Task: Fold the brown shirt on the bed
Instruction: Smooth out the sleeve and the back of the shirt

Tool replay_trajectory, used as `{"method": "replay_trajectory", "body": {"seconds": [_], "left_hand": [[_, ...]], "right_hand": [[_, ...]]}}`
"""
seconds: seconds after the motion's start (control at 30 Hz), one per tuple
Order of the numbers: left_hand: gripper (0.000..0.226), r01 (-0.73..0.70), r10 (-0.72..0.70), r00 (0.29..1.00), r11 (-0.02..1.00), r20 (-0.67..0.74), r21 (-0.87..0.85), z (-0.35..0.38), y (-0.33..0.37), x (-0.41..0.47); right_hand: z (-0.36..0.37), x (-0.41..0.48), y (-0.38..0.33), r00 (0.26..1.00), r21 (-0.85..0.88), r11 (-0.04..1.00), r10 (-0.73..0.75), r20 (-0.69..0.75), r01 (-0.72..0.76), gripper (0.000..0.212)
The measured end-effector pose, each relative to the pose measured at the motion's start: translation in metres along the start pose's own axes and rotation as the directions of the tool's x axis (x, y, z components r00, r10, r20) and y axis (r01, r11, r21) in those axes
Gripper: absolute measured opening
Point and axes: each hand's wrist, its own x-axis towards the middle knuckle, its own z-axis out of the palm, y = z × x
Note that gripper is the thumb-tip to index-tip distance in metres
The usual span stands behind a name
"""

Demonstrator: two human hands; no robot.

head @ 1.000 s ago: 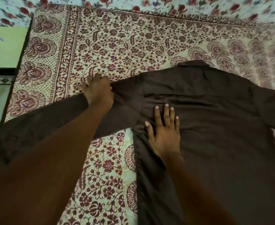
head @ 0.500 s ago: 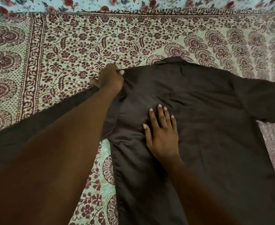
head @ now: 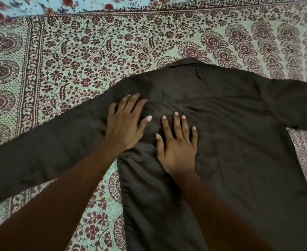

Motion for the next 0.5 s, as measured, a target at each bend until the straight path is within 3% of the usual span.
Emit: {"method": "replay_trajectory", "body": {"seconds": [0.1,0.27,0.33,0.4,0.5], "left_hand": [[0.065,0.014,-0.018,0.995,0.999,0.1,0.043,0.013,-0.035,-0.008],[0.065,0.004,-0.006,0.999,0.999,0.053,0.047,0.018,-0.039,-0.009],[0.067,0.014,-0.017,0.999,0.998,0.04,0.058,0.019,-0.038,-0.012],[0.066,0.024,-0.025,0.999,0.998,0.022,0.063,0.019,-0.038,-0.012],[0.062,0.019,-0.019,1.0,0.997,-0.002,0.07,0.02,-0.038,-0.01]], "right_hand": [[-0.004,-0.001,0.003,0.998,-0.013,0.999,0.036,0.045,-0.036,0.066],[-0.013,-0.018,0.017,0.961,0.012,0.968,0.247,0.121,-0.251,0.075],[-0.018,-0.015,0.008,0.948,0.036,0.949,0.309,0.079,-0.313,0.079],[-0.018,0.003,-0.01,0.977,0.041,0.976,0.212,-0.006,-0.212,0.078],[-0.004,0.028,-0.032,0.999,0.054,0.998,0.019,0.04,-0.021,0.074]]}}
